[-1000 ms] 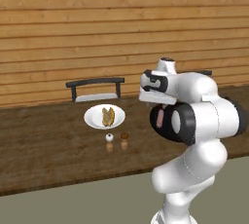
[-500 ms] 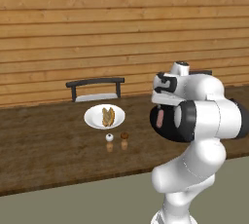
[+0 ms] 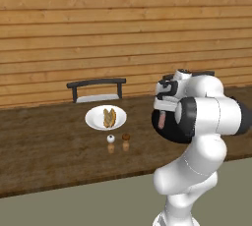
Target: Place one bun and one sausage from the bowl on each plate.
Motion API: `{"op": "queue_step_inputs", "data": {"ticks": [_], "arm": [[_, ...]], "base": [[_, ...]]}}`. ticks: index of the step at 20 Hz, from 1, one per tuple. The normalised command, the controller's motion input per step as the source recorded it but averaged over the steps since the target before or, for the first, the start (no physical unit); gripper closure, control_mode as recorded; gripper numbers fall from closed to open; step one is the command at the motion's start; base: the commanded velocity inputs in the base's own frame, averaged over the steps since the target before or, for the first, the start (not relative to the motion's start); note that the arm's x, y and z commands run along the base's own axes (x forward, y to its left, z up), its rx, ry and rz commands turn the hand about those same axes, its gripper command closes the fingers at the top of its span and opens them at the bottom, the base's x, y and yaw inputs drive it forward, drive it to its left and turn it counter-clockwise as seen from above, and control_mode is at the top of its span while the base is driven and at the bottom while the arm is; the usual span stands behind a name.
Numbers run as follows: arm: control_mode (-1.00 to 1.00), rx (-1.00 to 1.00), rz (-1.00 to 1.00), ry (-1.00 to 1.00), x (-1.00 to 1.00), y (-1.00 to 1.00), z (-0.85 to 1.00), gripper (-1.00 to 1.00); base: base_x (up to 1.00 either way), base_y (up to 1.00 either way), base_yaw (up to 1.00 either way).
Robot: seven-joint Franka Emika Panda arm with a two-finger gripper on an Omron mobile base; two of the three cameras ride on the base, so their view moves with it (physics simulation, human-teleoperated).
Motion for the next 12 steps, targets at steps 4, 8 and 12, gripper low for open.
{"op": "queue_step_inputs", "data": {"ticks": [4,8,12], "arm": [[-1.0,0.01,-0.01,-0.01,0.2,0.0,-0.41,-1.0],[-1.0,0.0,-0.01,-0.02,0.21,0.03,-0.31,-1.0],[-1.0,0.01,-0.01,-0.02,0.17,0.03,-0.35,-1.0]], "base": [[0.0,0.0,0.0],[0.0,0.0,0.0],[0.0,0.0,0.0]]}}
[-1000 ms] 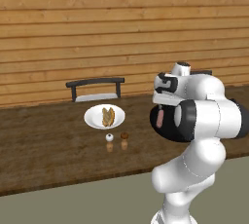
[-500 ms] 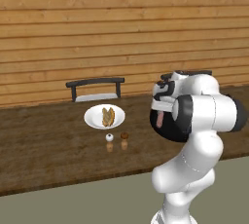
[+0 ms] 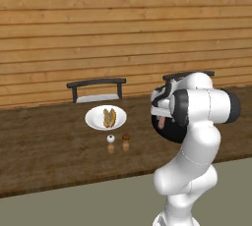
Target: Place one bun and one sausage from the bowl on each plate.
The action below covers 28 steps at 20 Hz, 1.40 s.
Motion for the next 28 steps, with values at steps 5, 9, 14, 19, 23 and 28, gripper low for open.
{"op": "queue_step_inputs", "data": {"ticks": [5,9,14,19,23,28], "arm": [[-1.0,0.02,-0.02,0.0,0.2,0.07,-0.25,-1.0],[-1.0,0.02,-0.01,0.0,0.13,0.06,-0.2,-1.0],[-1.0,0.0,0.0,-0.01,0.0,0.04,0.0,-1.0],[-1.0,0.0,0.0,0.0,0.0,0.0,0.0,1.0],[-1.0,0.0,0.0,0.0,0.0,0.0,0.0,1.0],[-1.0,0.0,0.0,0.0,0.0,0.0,0.0,1.0]], "base": [[0.0,0.0,0.0],[0.0,0.0,0.0],[0.0,0.0,0.0],[0.0,0.0,0.0],[0.0,0.0,0.0],[0.0,0.0,0.0]]}}
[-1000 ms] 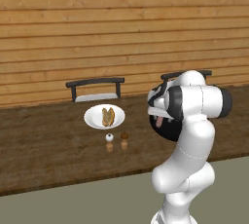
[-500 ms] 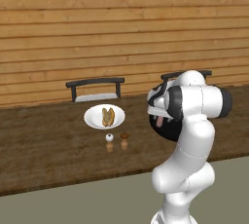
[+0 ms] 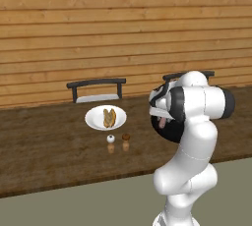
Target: Place one bun and one sausage from the bowl on each plate.
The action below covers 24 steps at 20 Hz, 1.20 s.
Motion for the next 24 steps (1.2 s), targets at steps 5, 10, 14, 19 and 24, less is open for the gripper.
{"op": "queue_step_inputs", "data": {"ticks": [5,10,14,19,24], "arm": [[-1.0,-0.01,0.03,0.04,-0.28,-0.18,0.64,1.0],[-1.0,-0.1,0.05,0.01,-0.68,0.67,0.96,1.0],[-1.0,-0.15,0.1,0.0,-0.07,1.0,0.39,1.0],[-1.0,-0.07,0.1,0.01,0.09,1.0,0.0,1.0],[-1.0,0.0,0.04,0.02,0.5,0.68,0.14,1.0]], "base": [[0.0,0.0,0.0],[0.0,0.0,0.0],[0.0,0.0,0.0],[0.0,0.0,0.0],[0.0,0.0,0.0]]}}
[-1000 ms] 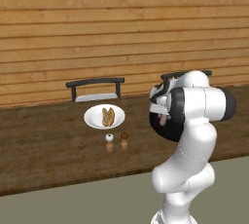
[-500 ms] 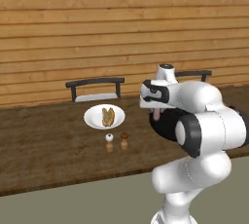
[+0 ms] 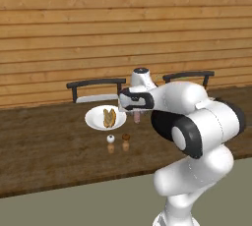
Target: Place one bun and one sausage from the bowl on each plate.
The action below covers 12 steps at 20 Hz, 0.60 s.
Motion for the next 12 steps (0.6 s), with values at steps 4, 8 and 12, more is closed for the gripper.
{"op": "queue_step_inputs", "data": {"ticks": [4,8,12], "arm": [[-1.0,0.0,0.1,0.1,0.56,0.29,0.03,1.0],[-1.0,0.0,0.16,0.18,0.49,0.3,-0.05,1.0],[-1.0,0.0,0.11,0.13,0.44,0.44,-0.19,1.0]], "base": [[0.0,0.0,0.0],[0.0,0.0,0.0],[0.0,0.0,0.0]]}}
